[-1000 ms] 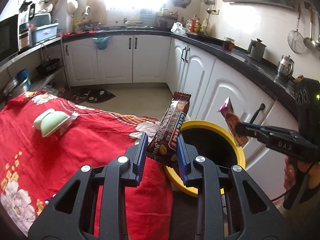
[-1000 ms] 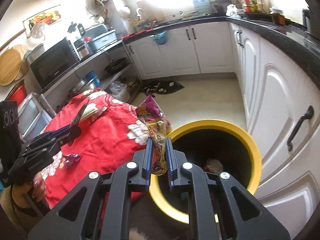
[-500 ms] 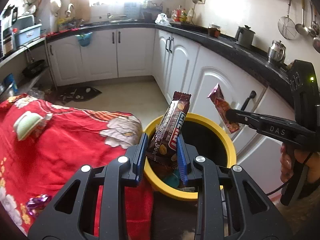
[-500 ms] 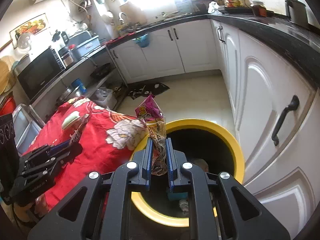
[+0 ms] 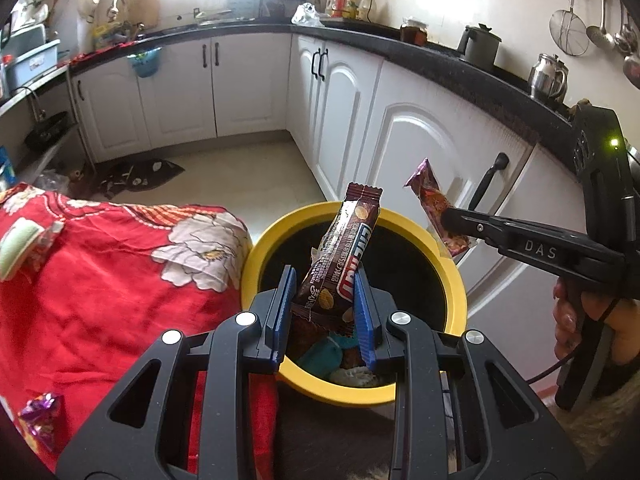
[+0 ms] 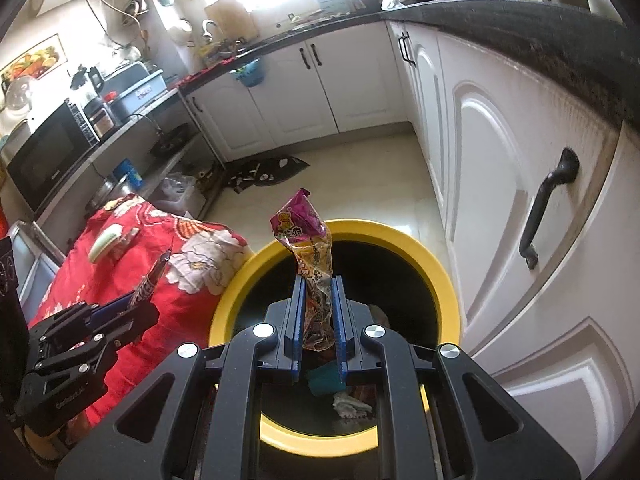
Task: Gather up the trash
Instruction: 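Carry the chocolate bar and candy wrapper over the bin with both tools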
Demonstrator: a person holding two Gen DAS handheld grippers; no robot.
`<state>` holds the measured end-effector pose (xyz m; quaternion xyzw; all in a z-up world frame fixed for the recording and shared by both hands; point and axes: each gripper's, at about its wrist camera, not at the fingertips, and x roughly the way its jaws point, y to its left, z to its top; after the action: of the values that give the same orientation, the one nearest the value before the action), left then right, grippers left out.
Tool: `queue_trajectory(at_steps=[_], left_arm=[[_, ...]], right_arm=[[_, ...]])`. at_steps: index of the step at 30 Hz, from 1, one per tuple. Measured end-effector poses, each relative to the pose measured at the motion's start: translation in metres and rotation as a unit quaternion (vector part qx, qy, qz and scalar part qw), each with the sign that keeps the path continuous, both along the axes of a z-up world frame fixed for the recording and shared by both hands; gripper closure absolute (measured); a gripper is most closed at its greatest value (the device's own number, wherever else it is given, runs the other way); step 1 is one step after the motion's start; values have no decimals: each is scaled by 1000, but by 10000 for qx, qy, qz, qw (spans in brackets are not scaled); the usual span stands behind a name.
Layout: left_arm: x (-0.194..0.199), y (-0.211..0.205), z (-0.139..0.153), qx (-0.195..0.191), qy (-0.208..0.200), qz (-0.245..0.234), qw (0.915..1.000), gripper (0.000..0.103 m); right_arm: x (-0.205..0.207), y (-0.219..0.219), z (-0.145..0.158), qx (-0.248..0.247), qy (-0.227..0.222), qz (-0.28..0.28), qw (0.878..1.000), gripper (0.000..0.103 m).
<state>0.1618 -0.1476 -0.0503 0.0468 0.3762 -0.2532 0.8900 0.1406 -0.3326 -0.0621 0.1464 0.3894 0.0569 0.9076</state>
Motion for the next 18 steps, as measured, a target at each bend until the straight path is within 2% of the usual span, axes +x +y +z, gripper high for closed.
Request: queue_trajectory(at_steps=[18], left_arm=[[11, -11, -27, 47, 392, -30, 9992, 81]], right_arm=[[7, -6, -24, 114, 340, -107, 9993, 89]])
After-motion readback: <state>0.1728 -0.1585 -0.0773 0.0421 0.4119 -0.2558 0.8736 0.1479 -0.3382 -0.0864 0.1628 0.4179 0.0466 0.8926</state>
